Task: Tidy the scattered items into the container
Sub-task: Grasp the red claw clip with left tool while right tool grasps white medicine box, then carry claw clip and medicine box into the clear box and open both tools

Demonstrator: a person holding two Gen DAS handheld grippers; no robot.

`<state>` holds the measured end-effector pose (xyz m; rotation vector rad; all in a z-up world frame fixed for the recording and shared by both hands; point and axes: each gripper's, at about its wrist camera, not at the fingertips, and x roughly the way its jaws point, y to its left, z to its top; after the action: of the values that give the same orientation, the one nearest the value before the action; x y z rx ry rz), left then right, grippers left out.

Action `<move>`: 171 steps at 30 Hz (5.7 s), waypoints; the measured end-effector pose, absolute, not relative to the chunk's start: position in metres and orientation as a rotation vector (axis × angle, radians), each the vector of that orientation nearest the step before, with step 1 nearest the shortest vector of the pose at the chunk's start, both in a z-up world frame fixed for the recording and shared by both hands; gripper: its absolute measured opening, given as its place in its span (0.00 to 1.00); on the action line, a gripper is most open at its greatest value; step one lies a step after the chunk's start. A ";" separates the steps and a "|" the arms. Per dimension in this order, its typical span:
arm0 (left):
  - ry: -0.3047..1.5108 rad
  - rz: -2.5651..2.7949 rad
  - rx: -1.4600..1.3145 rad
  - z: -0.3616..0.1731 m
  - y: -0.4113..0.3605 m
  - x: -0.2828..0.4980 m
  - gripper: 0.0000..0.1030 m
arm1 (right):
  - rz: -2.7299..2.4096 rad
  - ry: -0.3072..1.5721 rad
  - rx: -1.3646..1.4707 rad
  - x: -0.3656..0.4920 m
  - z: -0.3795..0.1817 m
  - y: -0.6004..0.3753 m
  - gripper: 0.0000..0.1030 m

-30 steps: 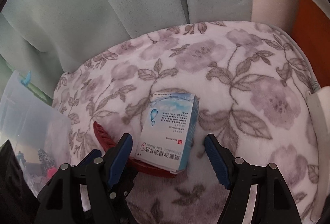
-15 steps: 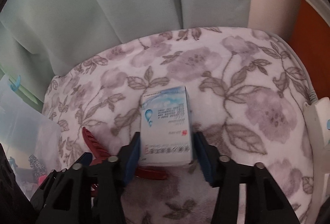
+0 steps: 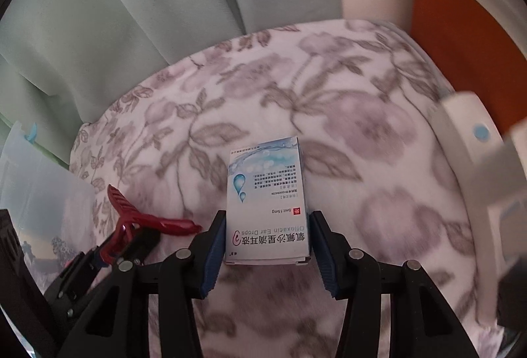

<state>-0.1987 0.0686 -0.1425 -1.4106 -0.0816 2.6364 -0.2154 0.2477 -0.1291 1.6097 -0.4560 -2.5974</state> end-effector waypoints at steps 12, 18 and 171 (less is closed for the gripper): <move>-0.125 2.614 -1.497 -0.117 0.061 -0.156 0.38 | -2.565 -0.558 1.669 -0.143 -0.123 0.267 0.51; -0.136 2.627 -1.440 -0.086 0.062 -0.134 0.38 | -2.589 -0.601 1.629 -0.111 -0.100 0.275 0.49; -0.494 2.897 -1.122 0.061 -0.116 -0.012 0.74 | -2.513 -0.147 1.188 -0.043 0.075 0.058 0.65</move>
<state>-0.0124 -0.1163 0.0611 -1.1218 -0.4938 2.8973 -0.0431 0.0575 0.0747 1.1881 -0.1470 -2.5129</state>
